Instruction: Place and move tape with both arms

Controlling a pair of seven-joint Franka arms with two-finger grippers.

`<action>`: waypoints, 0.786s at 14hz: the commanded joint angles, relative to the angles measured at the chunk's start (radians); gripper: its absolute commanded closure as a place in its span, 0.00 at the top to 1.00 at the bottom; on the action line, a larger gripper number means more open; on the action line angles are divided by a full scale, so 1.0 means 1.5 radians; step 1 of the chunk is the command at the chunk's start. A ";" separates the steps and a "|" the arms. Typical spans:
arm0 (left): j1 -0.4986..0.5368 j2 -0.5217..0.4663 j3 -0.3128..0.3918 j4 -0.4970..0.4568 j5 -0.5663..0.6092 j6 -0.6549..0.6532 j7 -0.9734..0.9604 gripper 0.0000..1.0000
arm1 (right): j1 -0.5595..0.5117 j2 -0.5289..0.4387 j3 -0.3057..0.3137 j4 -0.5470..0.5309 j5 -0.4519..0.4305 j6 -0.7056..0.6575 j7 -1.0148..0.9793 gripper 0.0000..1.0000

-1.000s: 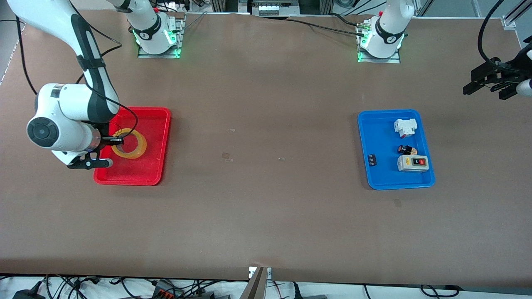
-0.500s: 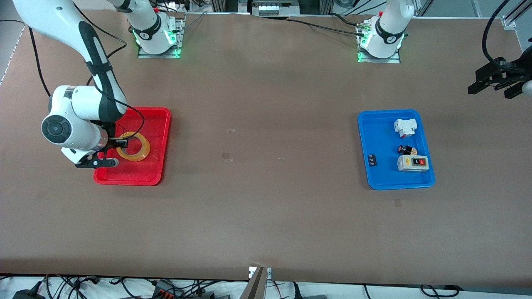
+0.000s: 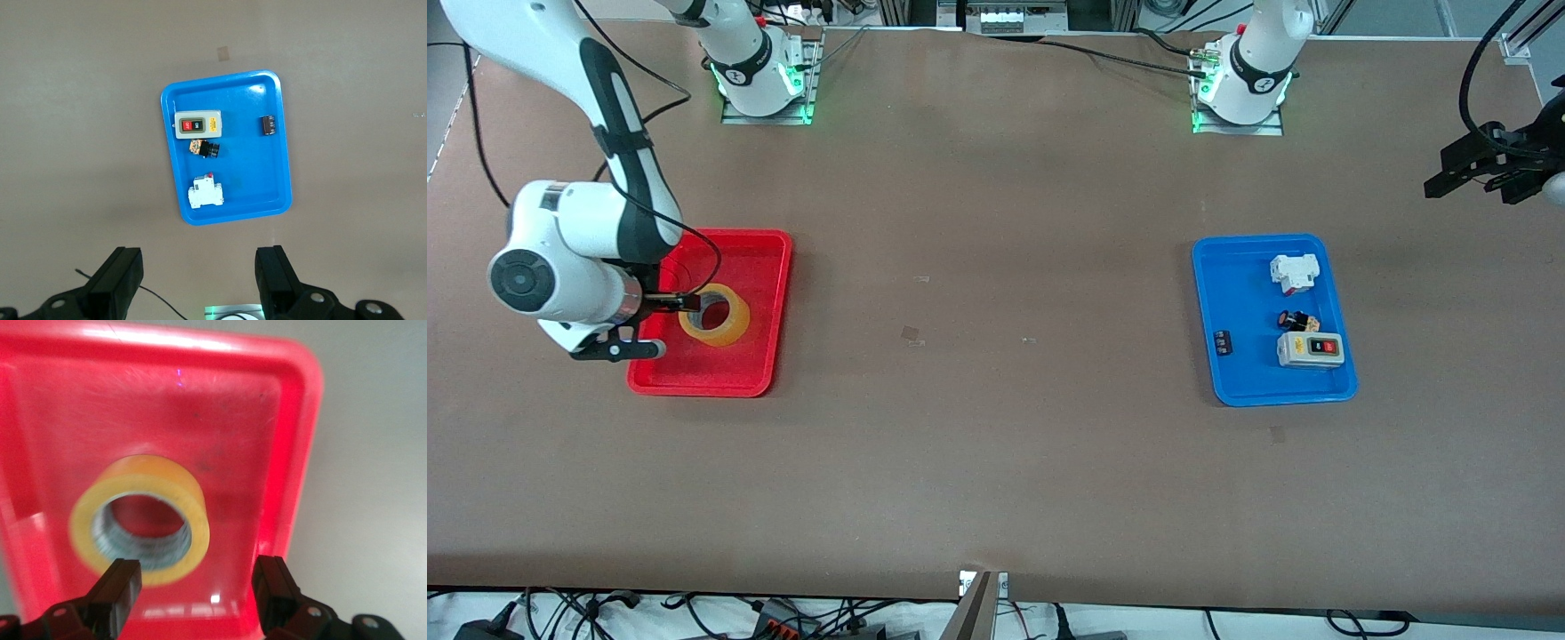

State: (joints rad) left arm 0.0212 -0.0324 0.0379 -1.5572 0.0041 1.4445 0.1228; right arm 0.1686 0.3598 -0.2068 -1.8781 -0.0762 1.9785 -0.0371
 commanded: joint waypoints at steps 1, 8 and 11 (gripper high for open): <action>-0.002 -0.004 -0.003 0.003 0.018 -0.010 -0.011 1.00 | 0.020 -0.007 0.006 0.169 0.007 -0.186 -0.007 1.00; -0.001 -0.007 -0.006 0.007 0.017 -0.013 -0.016 1.00 | -0.002 -0.012 -0.001 0.417 0.137 -0.358 -0.017 1.00; -0.001 -0.008 -0.006 0.008 0.017 -0.018 -0.016 1.00 | 0.001 -0.012 -0.002 0.437 0.132 -0.352 0.010 1.00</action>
State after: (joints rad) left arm 0.0213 -0.0331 0.0356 -1.5555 0.0042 1.4394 0.1061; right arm 0.1724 0.3185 -0.2102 -1.2710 0.1051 1.4722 -0.0389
